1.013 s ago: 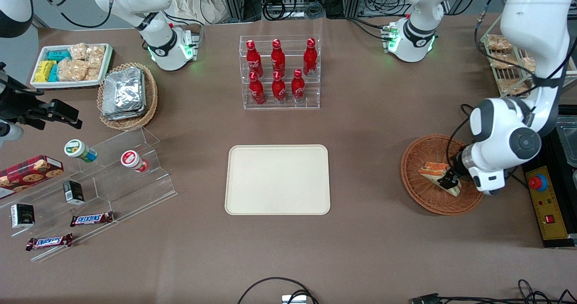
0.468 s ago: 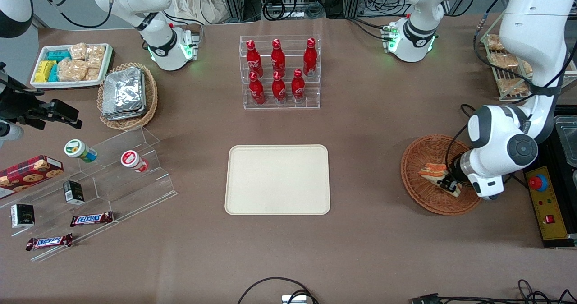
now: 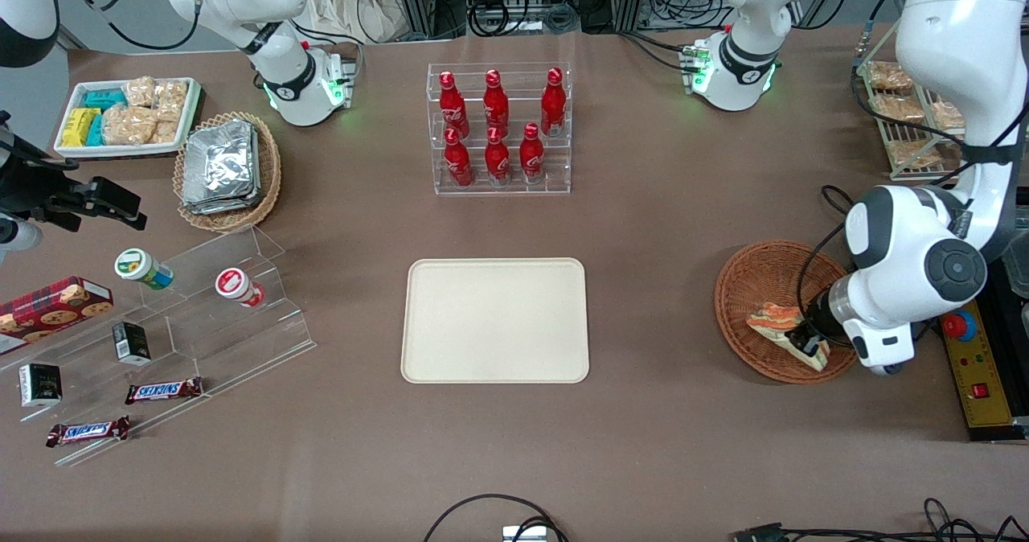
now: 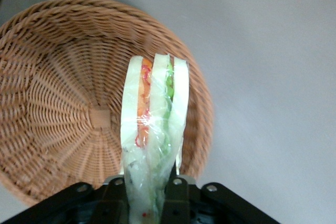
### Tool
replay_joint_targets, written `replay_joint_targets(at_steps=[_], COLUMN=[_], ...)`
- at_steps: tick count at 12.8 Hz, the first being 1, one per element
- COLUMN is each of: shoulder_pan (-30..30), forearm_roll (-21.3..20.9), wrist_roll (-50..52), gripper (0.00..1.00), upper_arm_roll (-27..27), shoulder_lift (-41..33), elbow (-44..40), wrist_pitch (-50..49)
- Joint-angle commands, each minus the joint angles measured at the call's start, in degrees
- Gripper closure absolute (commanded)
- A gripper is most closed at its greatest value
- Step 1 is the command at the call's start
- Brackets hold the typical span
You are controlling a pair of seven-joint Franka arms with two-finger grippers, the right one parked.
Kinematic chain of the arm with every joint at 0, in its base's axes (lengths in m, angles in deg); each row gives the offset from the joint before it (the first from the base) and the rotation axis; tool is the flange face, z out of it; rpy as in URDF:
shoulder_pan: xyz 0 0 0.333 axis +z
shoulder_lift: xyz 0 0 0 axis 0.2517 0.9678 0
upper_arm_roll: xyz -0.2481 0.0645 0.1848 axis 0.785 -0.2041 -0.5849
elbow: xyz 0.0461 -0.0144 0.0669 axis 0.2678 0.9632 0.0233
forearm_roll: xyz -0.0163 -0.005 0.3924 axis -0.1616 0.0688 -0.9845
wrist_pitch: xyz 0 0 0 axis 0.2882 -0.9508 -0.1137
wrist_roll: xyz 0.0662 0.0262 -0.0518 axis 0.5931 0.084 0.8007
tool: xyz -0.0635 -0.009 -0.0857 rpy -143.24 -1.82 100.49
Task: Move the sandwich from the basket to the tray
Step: 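Carry the sandwich to the beige tray and release it there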
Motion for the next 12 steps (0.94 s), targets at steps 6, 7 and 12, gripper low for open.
replay_joint_targets(at_steps=[6, 7, 12], shoulder_pan=[-21.4, -23.2, -30.8], forearm_roll=[-0.7, -0.9, -2.6], wrist_roll=[-15.2, -15.8, -17.4], gripper=[1.00, 1.00, 1.00], upper_arm_roll=[0.6, 0.6, 0.7], shoulder_lift=[4.6, 6.8, 17.8], elbow=[-17.1, -18.6, -24.2], wrist_pitch=[-10.7, -10.7, -7.3])
